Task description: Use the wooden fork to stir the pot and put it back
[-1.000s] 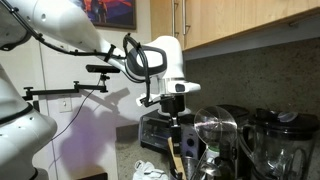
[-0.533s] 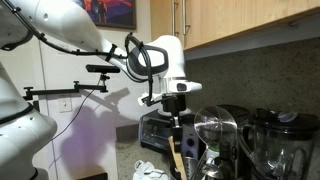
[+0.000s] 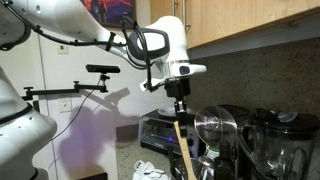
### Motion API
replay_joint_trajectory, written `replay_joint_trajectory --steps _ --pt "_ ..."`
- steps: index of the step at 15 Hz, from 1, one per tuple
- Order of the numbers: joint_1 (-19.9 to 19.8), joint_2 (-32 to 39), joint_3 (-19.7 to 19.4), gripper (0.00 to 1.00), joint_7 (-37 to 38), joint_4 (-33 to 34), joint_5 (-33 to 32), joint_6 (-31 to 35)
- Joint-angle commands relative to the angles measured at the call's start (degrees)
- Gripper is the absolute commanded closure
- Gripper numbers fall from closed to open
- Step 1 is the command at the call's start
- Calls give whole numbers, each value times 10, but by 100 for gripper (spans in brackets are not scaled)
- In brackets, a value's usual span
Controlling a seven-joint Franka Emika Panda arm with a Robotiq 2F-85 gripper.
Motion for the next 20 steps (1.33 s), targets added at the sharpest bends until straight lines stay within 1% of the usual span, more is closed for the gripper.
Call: replay_joint_trajectory --steps 1,6,10,13,16,20 --pt "6 -20 -21 92 -28 57 41 -53" --pt "0 -23 -45 92 -31 148 76 -146" --pt "-5 -17 -56 92 -23 216 79 -209" --pt "-9 -10 -59 92 -17 257 67 -245" --pt "-22 -6 -65 93 -1 255 48 -232" --pt "-43 13 -83 93 4 211 33 -194"
